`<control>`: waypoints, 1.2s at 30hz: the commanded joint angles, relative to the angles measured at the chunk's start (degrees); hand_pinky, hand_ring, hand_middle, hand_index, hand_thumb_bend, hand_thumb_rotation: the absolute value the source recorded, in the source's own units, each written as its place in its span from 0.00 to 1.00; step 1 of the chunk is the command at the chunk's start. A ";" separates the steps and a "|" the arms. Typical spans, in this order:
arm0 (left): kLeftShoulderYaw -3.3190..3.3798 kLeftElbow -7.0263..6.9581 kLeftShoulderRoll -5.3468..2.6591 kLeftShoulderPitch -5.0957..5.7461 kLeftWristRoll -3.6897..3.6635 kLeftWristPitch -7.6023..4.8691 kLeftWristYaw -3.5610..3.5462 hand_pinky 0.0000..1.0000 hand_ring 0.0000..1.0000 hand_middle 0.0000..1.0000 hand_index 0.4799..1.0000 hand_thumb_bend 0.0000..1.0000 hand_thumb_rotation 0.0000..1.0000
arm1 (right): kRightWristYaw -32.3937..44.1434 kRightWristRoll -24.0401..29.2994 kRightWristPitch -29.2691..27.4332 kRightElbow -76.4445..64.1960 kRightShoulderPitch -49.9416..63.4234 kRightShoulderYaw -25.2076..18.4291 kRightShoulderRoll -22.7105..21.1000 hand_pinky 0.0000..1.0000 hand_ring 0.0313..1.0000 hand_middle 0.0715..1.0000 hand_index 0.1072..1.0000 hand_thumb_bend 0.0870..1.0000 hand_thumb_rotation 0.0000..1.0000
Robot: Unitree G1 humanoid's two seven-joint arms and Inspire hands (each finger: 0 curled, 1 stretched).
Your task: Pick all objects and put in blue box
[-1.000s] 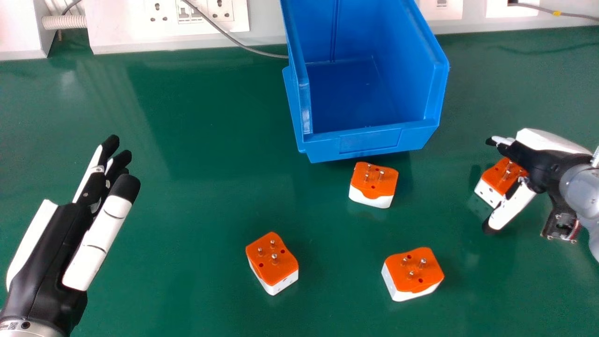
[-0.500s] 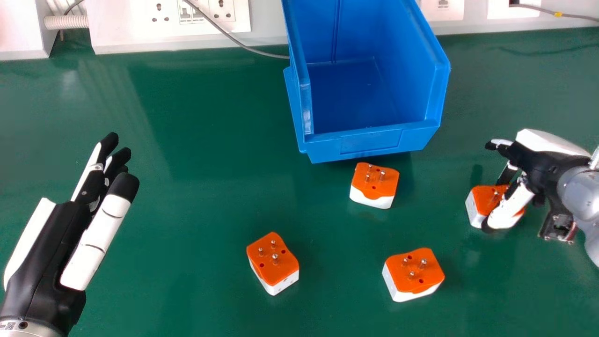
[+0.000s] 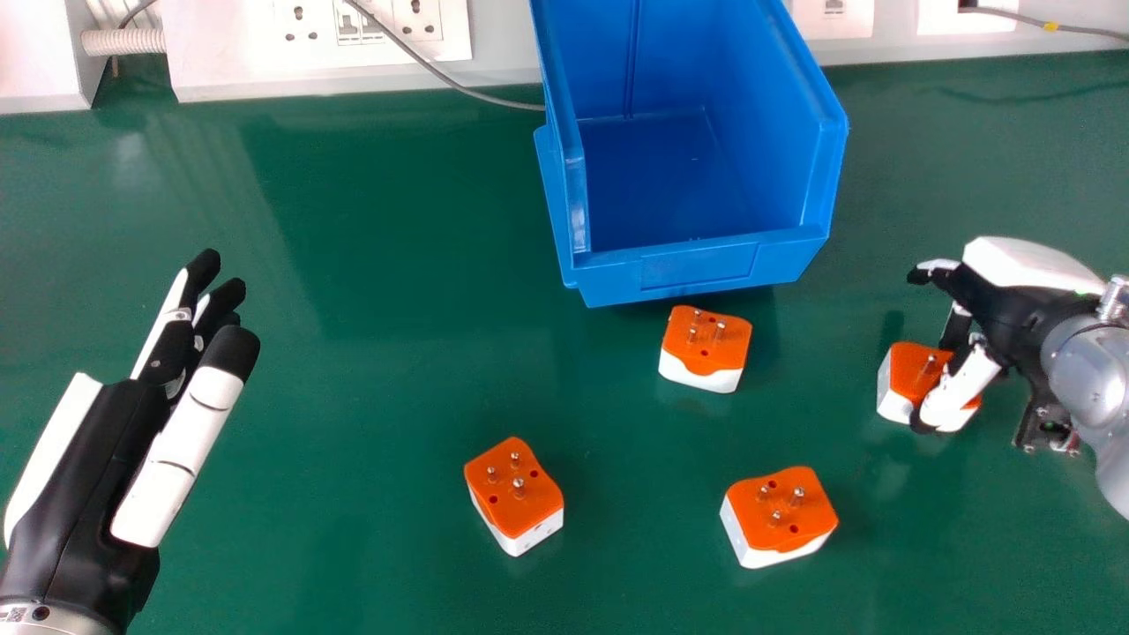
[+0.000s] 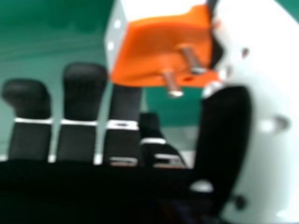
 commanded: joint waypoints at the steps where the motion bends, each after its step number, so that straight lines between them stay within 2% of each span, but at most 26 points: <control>1: 0.68 -1.29 0.69 0.04 -0.48 -0.77 -0.17 0.94 0.98 0.98 1.00 0.73 0.94 | -2.30 -0.41 -1.36 -0.86 -0.05 -0.35 -1.30 0.14 0.17 0.44 0.76 0.51 0.00; 3: 0.63 -1.44 0.67 0.07 -0.44 -0.65 -0.13 0.94 0.98 0.98 1.00 0.73 0.94 | -3.39 -0.22 -2.11 -0.38 -0.03 -0.77 -1.16 0.14 0.17 0.44 0.76 0.51 0.00; 4: 0.58 -1.51 0.65 0.02 -0.42 -0.61 -0.10 0.94 0.98 0.98 1.00 0.73 0.94 | -3.80 -0.08 -2.21 -0.14 -0.04 -0.94 -0.98 0.20 0.26 0.45 0.74 0.49 0.00; 5: 0.56 -1.45 0.65 0.00 -0.39 -0.68 -0.10 0.94 0.98 0.98 1.00 0.73 0.94 | -4.17 0.02 -2.32 -0.04 -0.01 -1.05 -0.87 0.25 0.33 0.50 0.72 0.47 0.00; 6: 0.55 -1.39 0.67 -0.05 -0.37 -0.70 -0.11 0.94 0.98 0.98 1.00 0.73 0.94 | -4.52 0.05 -2.50 0.04 0.02 -1.08 -0.86 0.25 0.33 0.50 0.72 0.47 0.00; 7: 0.54 -1.37 0.69 -0.03 -0.35 -0.69 -0.13 0.94 0.98 0.98 1.00 0.73 0.95 | -5.06 0.08 -2.77 0.07 0.11 -1.11 -0.85 0.29 0.39 0.53 0.70 0.45 0.00; 8: 0.52 -1.31 0.72 -0.09 -0.33 -0.67 -0.14 0.94 0.98 0.98 1.00 0.73 0.95 | -5.68 0.08 -3.11 0.09 0.23 -1.15 -0.89 0.29 0.39 0.53 0.70 0.45 0.00; 11: 0.43 -1.17 0.69 -0.08 -0.22 -0.87 -0.16 0.94 0.98 0.98 1.00 0.72 0.95 | -7.35 -0.03 -4.20 -0.34 0.82 -1.35 -1.22 0.36 0.48 0.57 0.63 0.41 0.00; 14: 0.25 -1.29 0.63 -0.17 -0.13 -0.84 -0.11 0.94 0.98 0.98 1.00 0.72 0.95 | -9.19 -0.41 -5.23 -0.51 1.17 -1.39 -1.50 0.39 0.50 0.58 0.57 0.40 0.00; 16: 0.12 -1.25 0.64 -0.27 0.00 -0.93 -0.10 0.94 0.98 0.98 1.00 0.72 0.95 | -9.78 -0.61 -5.31 -0.71 1.22 -1.44 -1.62 0.39 0.50 0.58 0.57 0.40 0.00; 19: 0.01 -0.90 0.64 -0.64 0.03 -1.06 -0.07 0.94 0.98 0.98 1.00 0.73 0.95 | -10.39 -0.89 -5.18 -1.11 1.36 -1.65 -1.80 0.38 0.48 0.56 0.52 0.41 0.00; 28: -0.19 -0.71 0.44 -0.85 -0.20 -1.33 -0.12 0.94 0.98 0.98 1.00 0.73 0.95 | -10.69 -1.71 -4.96 -0.17 1.12 -1.32 -1.76 0.36 0.45 0.53 0.48 0.43 0.00; 36: -0.38 -0.77 0.29 -0.68 -0.10 -1.60 -0.09 0.94 0.98 0.98 1.00 0.74 0.95 | -10.34 -2.03 -4.62 -0.49 0.95 -1.13 -2.00 0.36 0.43 0.51 0.45 0.44 0.00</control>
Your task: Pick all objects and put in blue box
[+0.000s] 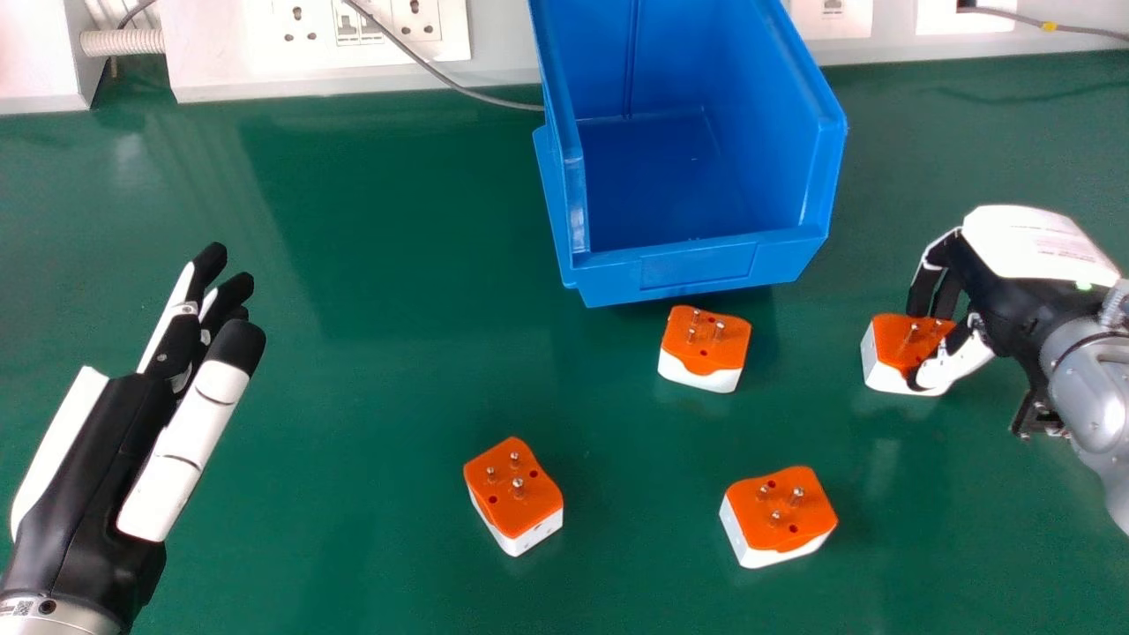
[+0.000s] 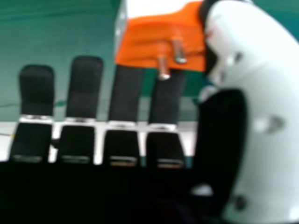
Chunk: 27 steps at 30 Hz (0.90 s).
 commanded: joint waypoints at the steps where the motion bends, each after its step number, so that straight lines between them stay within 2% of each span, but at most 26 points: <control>1: 0.14 -0.81 0.35 -0.07 -0.15 -1.40 -0.11 0.94 0.98 0.98 1.00 0.74 0.95 | -0.59 -0.80 0.02 -0.83 -0.85 -0.42 -1.72 0.36 0.43 0.51 0.45 0.44 0.00; 11: 0.24 -0.89 0.62 -0.04 -0.39 -1.02 -0.33 0.94 0.98 0.98 1.00 0.75 0.95 | -0.01 -0.66 0.41 -1.24 -0.54 -0.43 -1.67 0.36 0.41 0.50 0.44 0.44 0.00; 14: 0.23 -1.55 0.66 0.06 -0.41 -0.61 -0.28 0.94 0.98 0.98 1.00 0.76 0.95 | 0.20 -0.32 0.61 -1.09 -0.39 -0.55 -1.36 0.35 0.42 0.50 0.44 0.44 0.00; 22: 0.13 -1.97 0.48 0.12 -0.49 -0.77 -0.23 0.94 0.98 0.98 1.00 0.76 0.94 | 3.62 0.79 3.56 -1.05 -0.31 -0.45 0.11 0.35 0.42 0.51 0.45 0.44 0.00; 27: 0.07 -2.68 0.37 0.61 -0.36 -0.60 -0.11 0.94 0.98 0.98 1.00 0.74 0.94 | 6.08 2.05 5.73 -2.10 0.15 -1.03 0.77 0.35 0.42 0.50 0.46 0.44 0.00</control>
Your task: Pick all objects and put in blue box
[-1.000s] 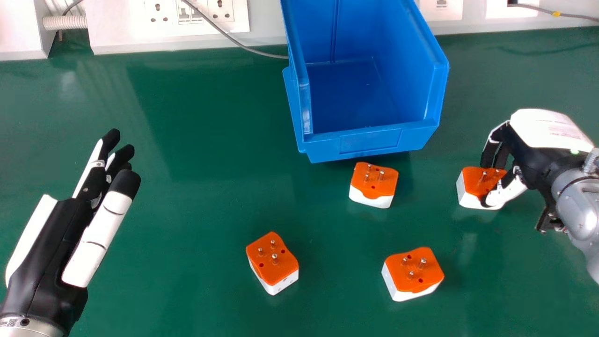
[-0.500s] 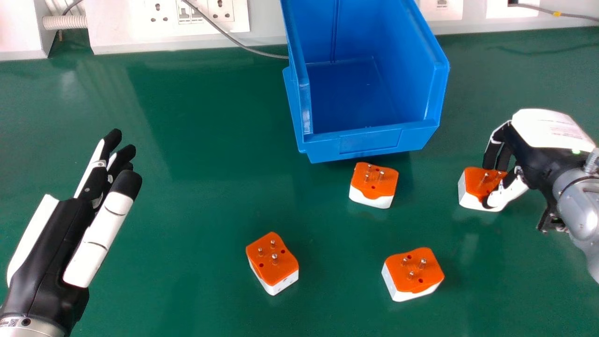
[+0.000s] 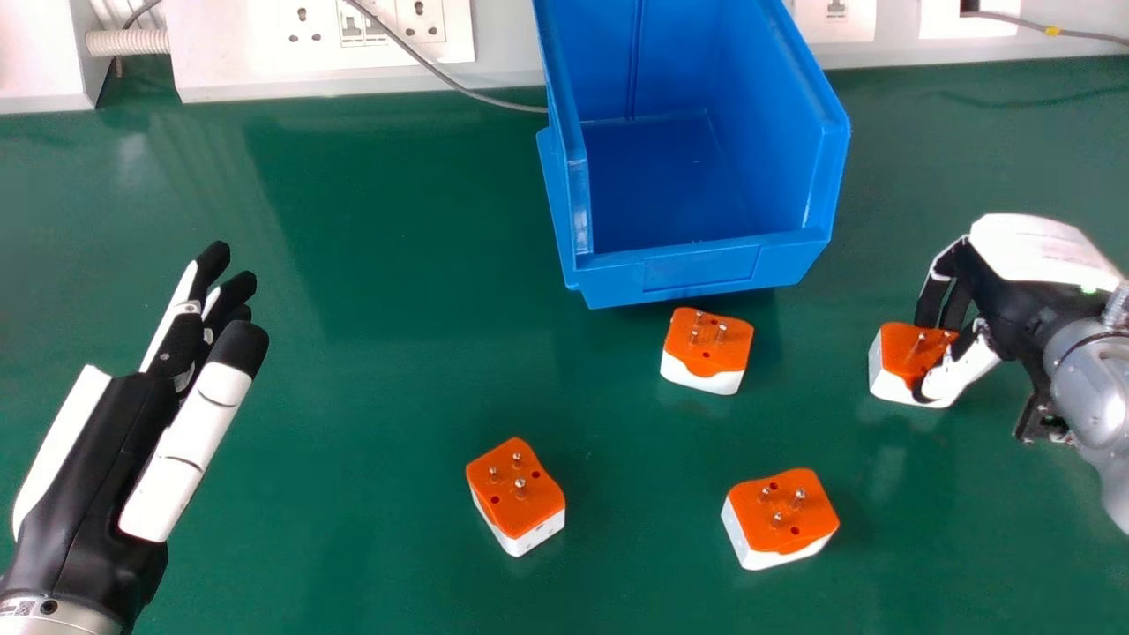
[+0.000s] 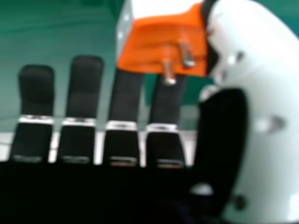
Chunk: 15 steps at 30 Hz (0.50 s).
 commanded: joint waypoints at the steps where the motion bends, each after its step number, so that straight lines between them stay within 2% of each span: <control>1: 0.17 -1.91 0.37 0.20 -0.31 -0.59 -0.06 0.94 0.98 0.98 1.00 0.73 0.95 | 1.26 0.87 1.23 -1.20 0.26 -0.88 0.16 0.36 0.42 0.50 0.45 0.44 0.00; 10: 0.34 -2.93 0.34 0.87 -0.59 0.06 -0.04 0.95 0.98 0.98 1.00 0.73 0.95 | 1.86 2.19 2.09 -1.57 1.04 -0.89 0.79 0.37 0.42 0.50 0.44 0.45 0.00; 11: 0.37 -3.03 0.32 0.97 -0.62 0.08 -0.07 0.95 0.98 0.98 1.00 0.74 0.95 | 1.66 2.15 1.92 -1.48 1.16 -0.78 0.91 0.37 0.42 0.50 0.50 0.45 0.00; 13: 0.50 -3.16 0.30 1.30 -0.74 0.01 -0.16 0.95 0.98 0.98 1.00 0.74 0.95 | 1.38 2.13 1.61 -1.43 1.44 -0.65 0.99 0.37 0.42 0.50 0.50 0.45 0.00; 14: 0.56 -3.28 0.29 1.44 -0.80 0.06 -0.16 0.95 0.98 0.98 1.00 0.74 0.95 | 1.32 2.18 1.47 -1.50 1.64 -0.68 0.99 0.38 0.42 0.50 0.55 0.45 0.00; 15: 0.60 -3.41 0.29 1.58 -0.87 0.11 -0.17 0.95 0.98 0.98 1.00 0.74 0.95 | 1.35 2.14 1.46 -1.79 1.87 -0.68 0.94 0.38 0.42 0.50 0.55 0.45 0.00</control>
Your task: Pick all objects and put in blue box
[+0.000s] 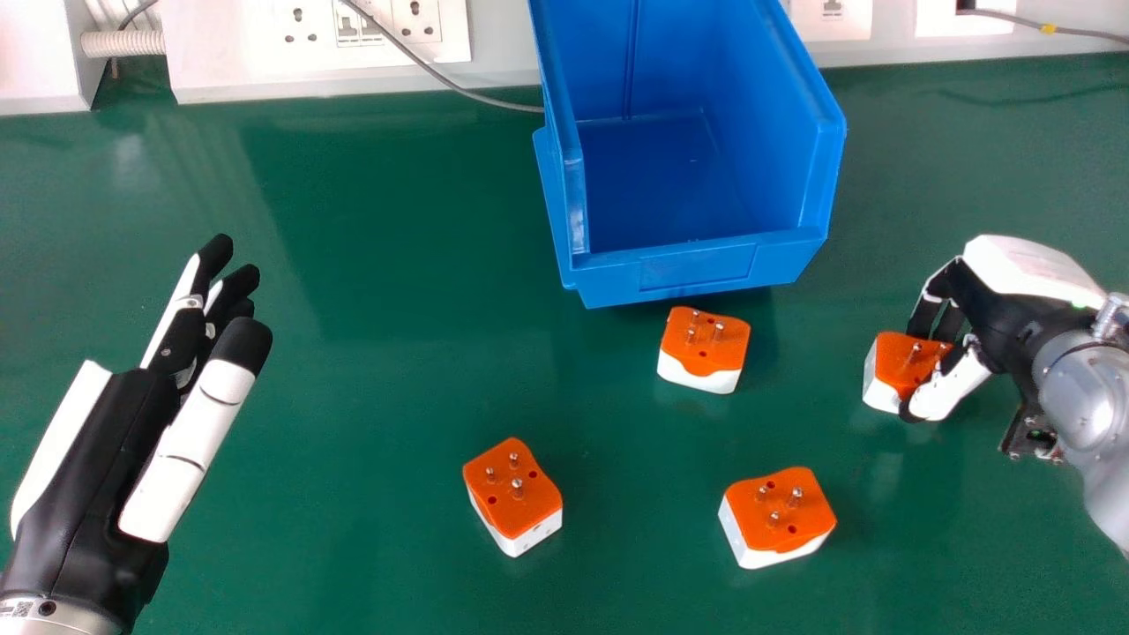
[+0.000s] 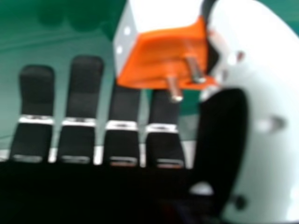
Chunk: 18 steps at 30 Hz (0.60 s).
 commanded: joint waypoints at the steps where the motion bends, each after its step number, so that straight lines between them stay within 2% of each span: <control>1: 0.59 -1.78 0.30 0.72 -0.75 -0.10 -0.17 0.95 0.98 0.98 1.00 0.74 0.95 | -0.27 0.28 -0.09 -1.10 0.75 -0.53 -0.08 0.38 0.42 0.50 0.58 0.45 0.00; 4: 0.56 -2.39 0.34 1.14 -0.90 0.22 -0.12 0.95 0.98 0.98 1.00 0.74 0.95 | -0.51 0.09 -0.15 -1.63 1.19 -0.52 -0.07 0.38 0.42 0.50 0.61 0.45 0.00; 8: 0.62 -2.91 0.51 1.54 -0.94 0.66 -0.10 0.95 0.98 0.98 1.00 0.75 0.94 | -0.90 -0.67 -0.12 -1.99 1.69 0.01 -0.11 0.30 0.40 0.48 0.67 0.47 0.00; 14: 0.98 -3.09 0.67 1.81 -1.16 0.85 -0.27 0.95 0.98 0.98 1.00 0.77 0.95 | -2.74 -2.50 -0.52 -2.28 2.40 1.28 -0.16 0.30 0.39 0.48 0.68 0.48 0.00; 18: 0.93 -3.03 0.60 1.79 -1.10 0.69 -0.18 0.95 0.98 0.98 1.00 0.77 0.95 | -5.23 -4.06 -1.35 -1.08 2.38 2.19 -0.01 0.30 0.39 0.48 0.68 0.48 0.00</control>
